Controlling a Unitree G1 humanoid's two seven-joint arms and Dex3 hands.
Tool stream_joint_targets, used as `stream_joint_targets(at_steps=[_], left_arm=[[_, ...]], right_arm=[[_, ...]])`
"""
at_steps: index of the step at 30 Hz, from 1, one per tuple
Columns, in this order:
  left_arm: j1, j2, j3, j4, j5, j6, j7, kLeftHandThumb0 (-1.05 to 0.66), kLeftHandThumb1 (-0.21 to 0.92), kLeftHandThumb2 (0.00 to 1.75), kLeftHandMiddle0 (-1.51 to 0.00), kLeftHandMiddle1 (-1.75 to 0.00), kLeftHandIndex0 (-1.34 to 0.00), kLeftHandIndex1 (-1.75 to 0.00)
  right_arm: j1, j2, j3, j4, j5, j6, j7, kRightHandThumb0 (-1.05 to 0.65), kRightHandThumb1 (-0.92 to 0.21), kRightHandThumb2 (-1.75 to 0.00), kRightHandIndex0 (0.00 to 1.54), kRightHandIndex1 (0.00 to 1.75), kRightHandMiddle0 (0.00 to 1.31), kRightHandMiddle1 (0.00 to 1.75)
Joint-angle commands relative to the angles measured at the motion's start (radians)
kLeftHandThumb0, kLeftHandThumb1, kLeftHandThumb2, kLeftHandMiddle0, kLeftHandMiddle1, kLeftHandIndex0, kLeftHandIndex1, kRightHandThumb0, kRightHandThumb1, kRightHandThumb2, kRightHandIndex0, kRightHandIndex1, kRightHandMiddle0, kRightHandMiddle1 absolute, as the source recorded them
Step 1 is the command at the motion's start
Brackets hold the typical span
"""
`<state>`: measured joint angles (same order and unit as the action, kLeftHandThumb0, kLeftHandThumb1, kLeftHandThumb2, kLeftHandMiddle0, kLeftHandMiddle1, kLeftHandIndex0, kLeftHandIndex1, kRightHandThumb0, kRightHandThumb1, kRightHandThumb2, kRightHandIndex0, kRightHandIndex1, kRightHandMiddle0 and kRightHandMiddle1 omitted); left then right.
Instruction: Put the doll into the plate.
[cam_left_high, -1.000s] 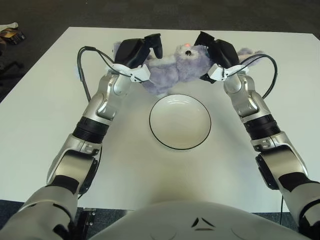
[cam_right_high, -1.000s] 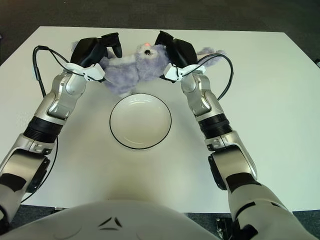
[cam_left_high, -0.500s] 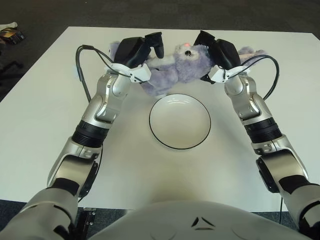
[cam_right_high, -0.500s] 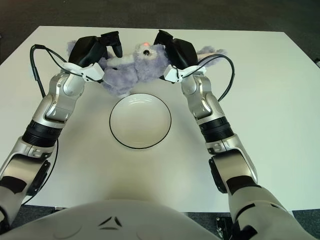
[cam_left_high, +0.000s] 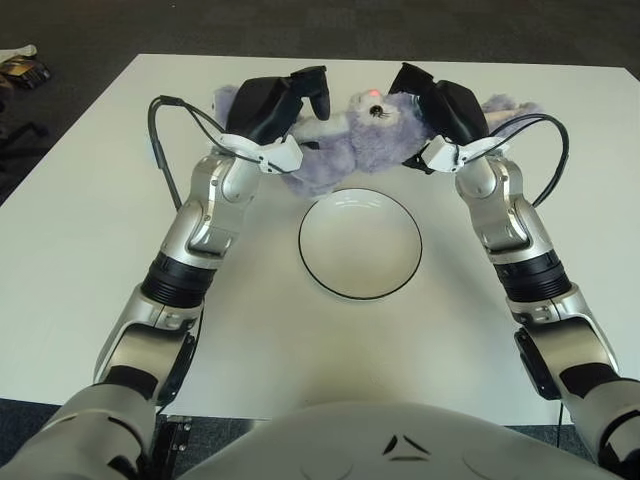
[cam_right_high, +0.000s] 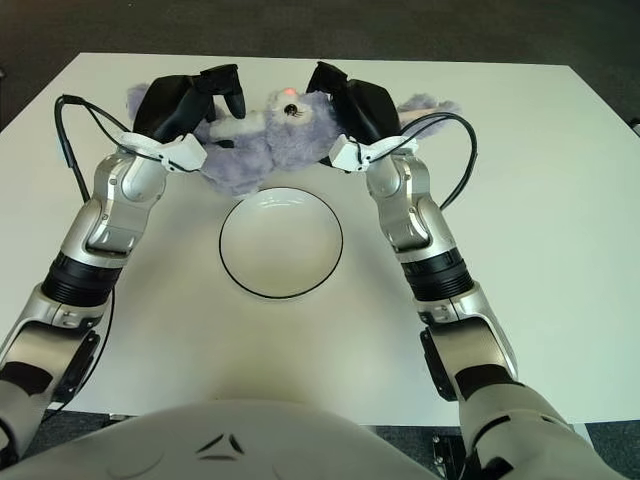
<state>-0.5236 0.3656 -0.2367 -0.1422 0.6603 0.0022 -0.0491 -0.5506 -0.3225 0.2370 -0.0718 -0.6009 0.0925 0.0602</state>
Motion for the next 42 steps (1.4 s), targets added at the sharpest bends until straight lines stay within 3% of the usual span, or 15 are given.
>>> stream_joint_targets(at_steps=[1,14,19,25,34,42], left_arm=[[0.017,0.016,0.01,-0.026,0.029,-0.008,0.007,0.0,-0.06,1.74,-0.84,-1.75,-0.72,-1.73],[0.058,0.036,0.033,-0.102,0.076,-0.042,0.017,0.0,-0.06,1.71,-0.84,-1.75,-0.76,-1.65],[0.07,0.037,0.042,-0.125,0.08,-0.051,0.014,0.0,-0.06,1.67,-0.84,-1.75,-0.81,-1.55],[0.078,0.02,0.048,-0.148,0.087,-0.037,0.008,0.0,-0.05,1.7,-0.84,-1.75,-0.73,-1.66],[0.092,0.009,0.05,-0.192,0.106,0.003,-0.016,0.0,-0.04,1.67,-0.85,-1.75,-0.74,-1.6],[0.114,0.023,0.051,-0.242,0.134,0.031,-0.065,0.0,0.06,1.53,-0.78,-1.75,-0.71,-1.52]], right_arm=[[0.018,0.008,-0.011,-0.054,-0.004,0.02,0.013,0.0,-0.01,-1.62,0.88,1.59,0.63,1.75],[0.063,0.025,-0.011,-0.177,-0.061,0.126,0.05,0.0,-0.02,-1.62,0.87,1.61,0.62,1.75],[0.075,0.029,-0.024,-0.19,-0.044,0.104,0.034,0.0,-0.03,-1.6,0.86,1.61,0.61,1.75],[0.08,0.036,-0.039,-0.21,-0.031,0.109,0.041,0.0,-0.03,-1.6,0.87,1.61,0.61,1.75],[0.095,0.031,-0.065,-0.224,0.0,0.053,0.025,0.0,-0.02,-1.62,0.87,1.62,0.61,1.75],[0.109,0.032,-0.077,-0.247,0.009,0.038,0.034,0.0,-0.01,-1.63,0.88,1.63,0.62,1.75]])
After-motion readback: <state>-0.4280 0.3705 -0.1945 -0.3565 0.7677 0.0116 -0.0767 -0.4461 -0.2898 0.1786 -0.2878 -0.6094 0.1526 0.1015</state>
